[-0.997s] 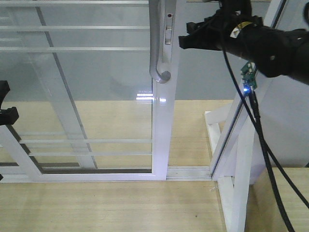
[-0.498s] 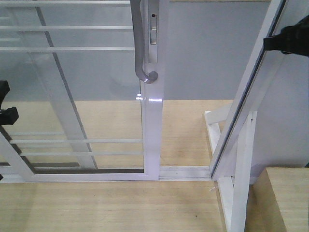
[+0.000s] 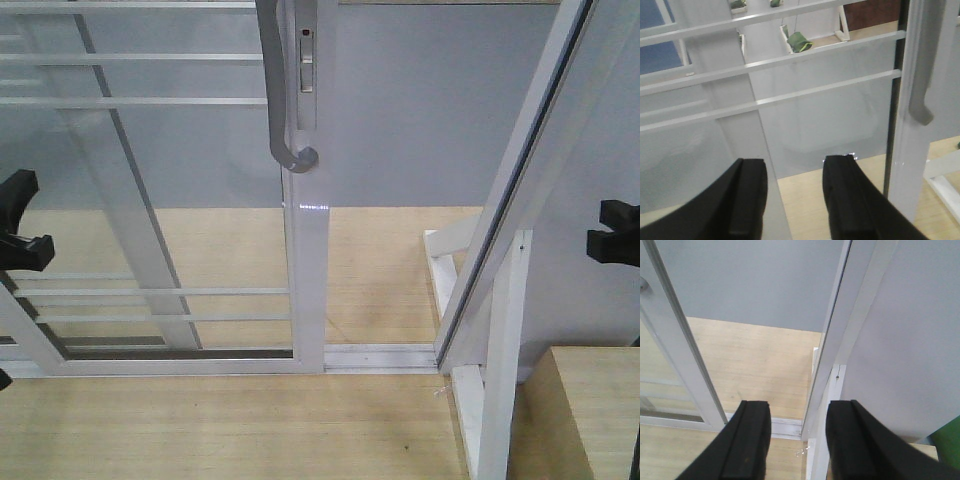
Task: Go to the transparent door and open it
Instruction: 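Release the handle and withdraw the right gripper from the door, then reach the left gripper to the silver handle and grasp it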
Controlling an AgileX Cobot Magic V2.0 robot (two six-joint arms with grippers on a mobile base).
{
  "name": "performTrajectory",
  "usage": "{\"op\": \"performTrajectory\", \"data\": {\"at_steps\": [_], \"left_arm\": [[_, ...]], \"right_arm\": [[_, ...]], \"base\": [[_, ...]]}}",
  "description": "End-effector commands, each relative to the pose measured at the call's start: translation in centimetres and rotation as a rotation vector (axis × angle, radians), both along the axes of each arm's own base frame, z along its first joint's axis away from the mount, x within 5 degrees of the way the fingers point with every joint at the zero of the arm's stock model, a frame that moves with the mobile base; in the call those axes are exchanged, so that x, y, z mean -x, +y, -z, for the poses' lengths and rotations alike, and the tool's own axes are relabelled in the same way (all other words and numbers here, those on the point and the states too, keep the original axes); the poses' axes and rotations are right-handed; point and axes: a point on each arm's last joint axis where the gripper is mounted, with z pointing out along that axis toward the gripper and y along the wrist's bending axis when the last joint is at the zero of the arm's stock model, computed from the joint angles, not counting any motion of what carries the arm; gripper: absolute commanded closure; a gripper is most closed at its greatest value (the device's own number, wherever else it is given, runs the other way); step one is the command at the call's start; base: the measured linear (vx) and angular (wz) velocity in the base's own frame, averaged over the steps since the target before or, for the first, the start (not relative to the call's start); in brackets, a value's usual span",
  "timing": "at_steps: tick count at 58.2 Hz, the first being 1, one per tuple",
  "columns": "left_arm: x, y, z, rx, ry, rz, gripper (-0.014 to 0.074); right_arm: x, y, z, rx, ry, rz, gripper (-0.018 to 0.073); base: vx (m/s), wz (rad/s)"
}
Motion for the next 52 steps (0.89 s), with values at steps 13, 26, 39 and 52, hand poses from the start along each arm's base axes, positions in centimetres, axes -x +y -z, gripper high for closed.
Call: {"op": "performTrajectory", "data": {"at_steps": [13,26,39,52], "left_arm": [[-3.7,-4.4,-0.5,0.174,-0.189,0.182,0.0124],[-8.3,-9.2,-0.7,0.149,-0.209,0.336,0.0124],[-14.2,-12.2,-1.3,0.159,-0.234,0.353,0.0124],[-18.8,-14.1,-1.9,0.17,-0.285,0.354,0.0124]], "right_arm": [[-0.2,-0.2,-2.1,-0.023,-0.156,0.029,0.0209],[-0.2,-0.2,-2.1,-0.025,-0.154,0.029,0.0209],[-0.2,-0.2,-2.1,-0.025,-0.147,0.028,0.0209],[-0.2,-0.2,-2.0,-0.025,-0.143,0.028,0.0209]], "base": [[0.0,0.0],[0.0,0.0],[0.0,0.0],[0.0,0.0]]}}
